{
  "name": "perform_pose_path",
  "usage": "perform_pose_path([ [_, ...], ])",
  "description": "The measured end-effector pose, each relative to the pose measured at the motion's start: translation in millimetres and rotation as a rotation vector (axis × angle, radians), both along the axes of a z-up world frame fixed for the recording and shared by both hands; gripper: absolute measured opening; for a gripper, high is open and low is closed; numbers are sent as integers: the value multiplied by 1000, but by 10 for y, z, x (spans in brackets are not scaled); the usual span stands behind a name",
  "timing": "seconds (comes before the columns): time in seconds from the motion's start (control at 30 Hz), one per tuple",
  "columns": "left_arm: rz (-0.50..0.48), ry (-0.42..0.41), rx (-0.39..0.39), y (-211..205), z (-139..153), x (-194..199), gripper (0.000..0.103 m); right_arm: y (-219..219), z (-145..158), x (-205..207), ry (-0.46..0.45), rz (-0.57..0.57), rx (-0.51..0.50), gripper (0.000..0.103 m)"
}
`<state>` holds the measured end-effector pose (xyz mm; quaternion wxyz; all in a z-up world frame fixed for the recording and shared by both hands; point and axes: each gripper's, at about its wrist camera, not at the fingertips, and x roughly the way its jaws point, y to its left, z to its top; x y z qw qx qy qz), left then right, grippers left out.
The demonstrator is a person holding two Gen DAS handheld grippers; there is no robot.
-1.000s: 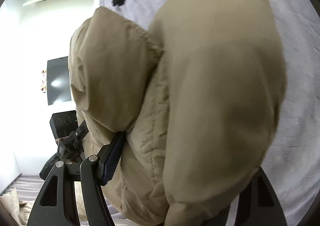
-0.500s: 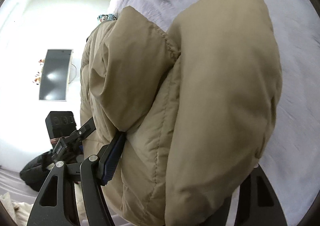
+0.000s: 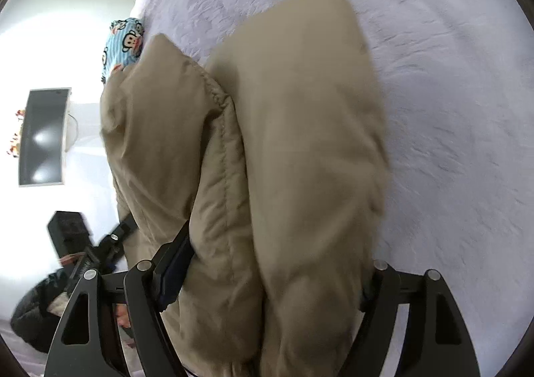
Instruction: Fold large clothes
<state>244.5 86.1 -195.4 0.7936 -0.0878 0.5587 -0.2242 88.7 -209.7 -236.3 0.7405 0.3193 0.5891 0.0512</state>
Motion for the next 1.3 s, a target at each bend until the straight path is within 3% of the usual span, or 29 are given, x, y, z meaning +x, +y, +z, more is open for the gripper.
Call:
perform_pose_path([
  [0.13,9,-65,35,120,271,-186,84,-134,468,-294,-35,-1,-160,79],
  [0.17,10,-75,58,141,304,-264,84,-198,551,-385,-49,-2,-185,68],
  [0.2,11,-83,76,110,336,-330,84,-219,655,-484,-71,-4,-207,48],
  [0.27,9,-104,137,43,348,-511,84,-341,912,-664,-110,2,-242,31],
  [0.3,7,-105,152,94,337,-613,84,-320,992,-801,-139,7,-251,30],
  [0.4,1,-62,180,30,195,-833,84,-11,1115,-913,-191,65,-254,29],
  [0.47,8,-48,205,-20,117,-932,84,186,1018,-945,-176,104,-289,29],
  [0.63,16,-28,230,-6,123,-1056,84,283,537,-972,-26,91,-341,29],
  [0.73,1,-31,261,1,173,-1129,84,198,436,-1121,16,40,-312,29],
  [1.03,-25,-1,297,-40,82,-1172,84,250,485,-1142,46,38,-370,29],
  [1.17,-40,8,302,-52,17,-1166,84,385,303,-979,83,22,-372,29],
  [1.3,-38,-5,297,-16,112,-1145,84,444,489,-1019,41,13,-377,30],
])
